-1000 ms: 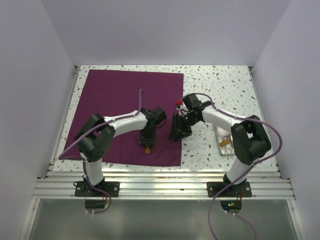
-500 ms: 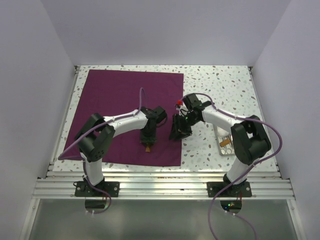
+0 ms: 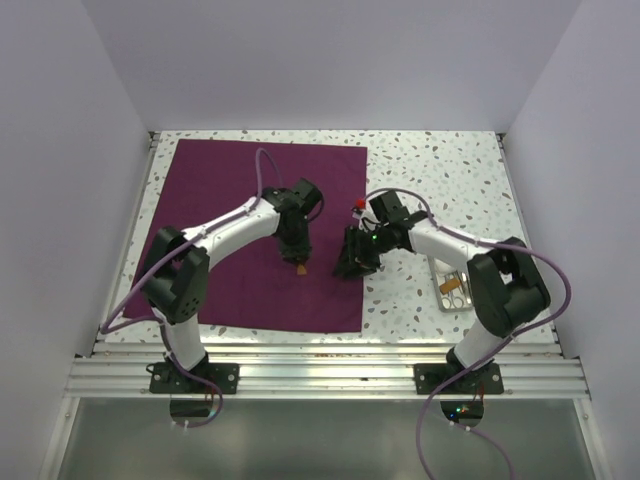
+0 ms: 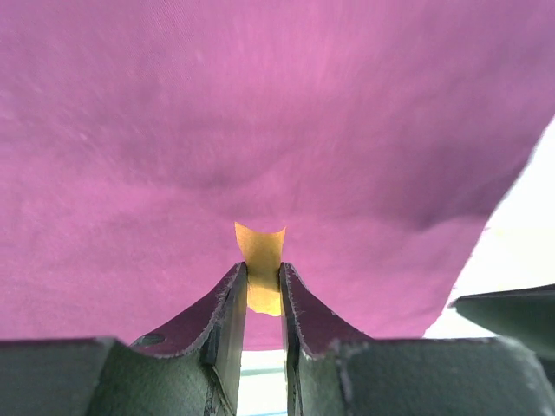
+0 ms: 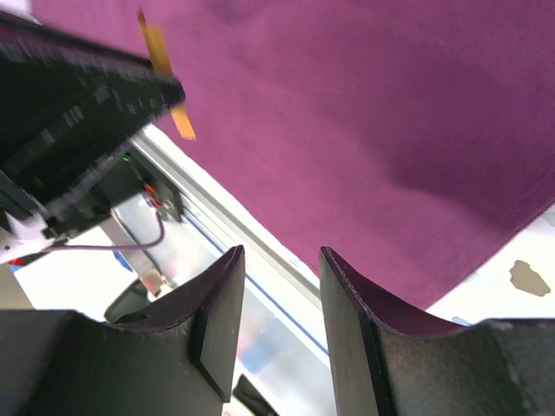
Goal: Prepare the surgical pack
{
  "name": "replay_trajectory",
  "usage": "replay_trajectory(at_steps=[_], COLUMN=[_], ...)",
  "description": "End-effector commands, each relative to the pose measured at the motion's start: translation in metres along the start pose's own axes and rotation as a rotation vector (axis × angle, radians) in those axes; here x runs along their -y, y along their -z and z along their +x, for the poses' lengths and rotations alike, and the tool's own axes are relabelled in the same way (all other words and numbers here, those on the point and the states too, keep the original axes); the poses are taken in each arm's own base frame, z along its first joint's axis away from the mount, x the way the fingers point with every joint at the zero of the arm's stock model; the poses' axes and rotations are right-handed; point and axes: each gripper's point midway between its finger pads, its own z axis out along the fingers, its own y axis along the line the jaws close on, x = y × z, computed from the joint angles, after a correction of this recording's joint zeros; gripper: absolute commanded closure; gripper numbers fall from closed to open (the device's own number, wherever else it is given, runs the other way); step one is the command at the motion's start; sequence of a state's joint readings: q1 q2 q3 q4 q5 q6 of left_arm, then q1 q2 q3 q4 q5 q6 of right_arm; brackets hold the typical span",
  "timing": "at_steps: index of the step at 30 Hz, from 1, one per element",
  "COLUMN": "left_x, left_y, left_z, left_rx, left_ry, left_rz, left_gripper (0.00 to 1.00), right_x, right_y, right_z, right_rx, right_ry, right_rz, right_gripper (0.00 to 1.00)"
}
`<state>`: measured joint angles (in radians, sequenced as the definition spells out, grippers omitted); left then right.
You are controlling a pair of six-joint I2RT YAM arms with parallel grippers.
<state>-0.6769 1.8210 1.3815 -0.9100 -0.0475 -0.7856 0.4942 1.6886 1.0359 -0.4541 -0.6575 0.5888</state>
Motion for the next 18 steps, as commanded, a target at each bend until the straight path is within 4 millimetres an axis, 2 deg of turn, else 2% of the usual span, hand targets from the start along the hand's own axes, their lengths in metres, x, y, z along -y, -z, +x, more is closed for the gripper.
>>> replay_trajectory(at_steps=[1, 7, 12, 14, 18], left_x=[0.011, 0.032, 0.050, 0.055, 0.054], left_y=[0.038, 0.066, 0.096, 0.108, 0.122], left_z=[-0.037, -0.065, -0.078, -0.083, -0.089], left_rx=[0.072, 0.065, 0.058, 0.067, 0.063], left_ry=[0.121, 0.265, 0.395, 0.425, 0.499], left_rz=[0.110, 0.274, 0.417, 0.466, 0.507], left_gripper=[0.75, 0.75, 0.75, 0.75, 0.75], right_x=[-0.039, -0.066, -0.082, -0.086, -0.095], right_y=[0.022, 0.041, 0.046, 0.048, 0.054], right_z=[-0.028, -0.055, -0.075, -0.084, -0.098], right_rx=[0.174, 0.323, 0.406, 0.440, 0.493], right_ry=[0.087, 0.199, 0.259, 0.274, 0.304], right_rz=[-0.111, -0.152, -0.158, -0.147, -0.151], right_gripper=[0.55, 0.52, 0.49, 0.48, 0.47])
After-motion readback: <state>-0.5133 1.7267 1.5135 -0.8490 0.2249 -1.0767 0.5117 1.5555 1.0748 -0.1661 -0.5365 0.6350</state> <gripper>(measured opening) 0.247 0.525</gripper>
